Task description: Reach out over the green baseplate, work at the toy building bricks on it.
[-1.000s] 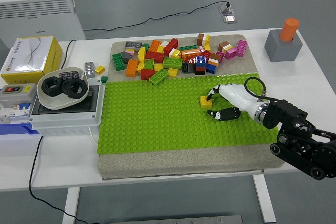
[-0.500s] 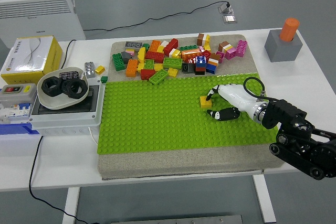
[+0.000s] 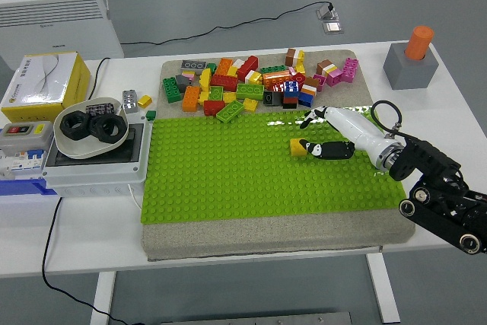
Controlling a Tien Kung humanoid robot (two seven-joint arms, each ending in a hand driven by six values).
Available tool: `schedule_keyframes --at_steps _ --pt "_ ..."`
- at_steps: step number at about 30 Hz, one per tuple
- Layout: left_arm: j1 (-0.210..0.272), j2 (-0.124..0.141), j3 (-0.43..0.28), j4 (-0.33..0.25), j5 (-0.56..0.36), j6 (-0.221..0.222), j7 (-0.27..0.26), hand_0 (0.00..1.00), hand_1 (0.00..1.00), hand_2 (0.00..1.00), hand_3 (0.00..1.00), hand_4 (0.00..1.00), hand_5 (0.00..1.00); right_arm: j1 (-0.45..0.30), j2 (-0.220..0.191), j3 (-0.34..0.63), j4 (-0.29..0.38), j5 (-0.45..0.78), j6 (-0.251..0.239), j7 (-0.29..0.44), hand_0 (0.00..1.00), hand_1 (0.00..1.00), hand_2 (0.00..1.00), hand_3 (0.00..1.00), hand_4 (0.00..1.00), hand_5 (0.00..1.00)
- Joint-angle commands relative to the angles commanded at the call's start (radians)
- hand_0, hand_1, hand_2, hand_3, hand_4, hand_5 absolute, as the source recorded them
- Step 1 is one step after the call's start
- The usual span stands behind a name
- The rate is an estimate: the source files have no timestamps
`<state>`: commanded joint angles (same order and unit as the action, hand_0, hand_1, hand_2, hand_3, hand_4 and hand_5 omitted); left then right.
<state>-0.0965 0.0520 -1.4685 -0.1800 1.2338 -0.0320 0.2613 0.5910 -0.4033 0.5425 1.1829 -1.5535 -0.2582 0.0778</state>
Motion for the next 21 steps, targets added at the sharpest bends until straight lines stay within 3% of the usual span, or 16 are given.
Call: schedule_keyframes --at_steps 5,10,13,14,19,20,21 --pt "0.001 -0.001 -0.006 0.000 0.007 0.001 -0.002 0.628 0.485 0.604 0.727 0.998 0.998 -0.028 -0.035 0.042 0.077 0.074 -0.042 0.042 0.862 0.841 0.831 0.657 0.644 0.382" --pt "0.001 -0.002 -0.006 0.000 0.006 0.001 -0.001 0.628 0.484 0.604 0.729 0.998 0.998 -0.117 -0.119 0.133 0.155 0.022 -0.044 0.015 0.859 0.844 0.830 0.659 0.648 0.336" --pt "0.001 -0.002 0.000 0.000 -0.002 0.002 -0.002 0.628 0.484 0.604 0.729 0.998 0.998 -0.174 -0.179 0.189 0.186 -0.055 -0.001 -0.042 0.859 0.844 0.830 0.659 0.648 0.336" --pt "0.001 -0.002 0.001 0.000 -0.006 0.003 -0.003 0.627 0.483 0.604 0.730 0.998 0.998 -0.195 -0.202 0.208 0.204 -0.085 0.024 -0.069 0.865 0.860 0.853 0.686 0.742 0.200" --pt "0.002 -0.002 -0.004 0.000 -0.007 0.005 -0.005 0.627 0.483 0.604 0.730 0.998 0.998 -0.257 -0.297 0.261 0.289 -0.229 0.139 -0.194 0.865 0.860 0.853 0.686 0.742 0.200" --pt "0.002 -0.001 -0.004 0.000 -0.006 0.006 -0.005 0.627 0.481 0.603 0.726 0.998 0.998 -0.263 -0.307 0.266 0.302 -0.251 0.154 -0.214 0.865 0.865 0.868 0.709 0.737 0.124" --pt "0.001 -0.001 -0.006 0.000 -0.003 0.006 -0.005 0.627 0.481 0.603 0.726 0.998 0.998 -0.268 -0.316 0.270 0.316 -0.278 0.168 -0.238 0.865 0.865 0.868 0.709 0.737 0.124"
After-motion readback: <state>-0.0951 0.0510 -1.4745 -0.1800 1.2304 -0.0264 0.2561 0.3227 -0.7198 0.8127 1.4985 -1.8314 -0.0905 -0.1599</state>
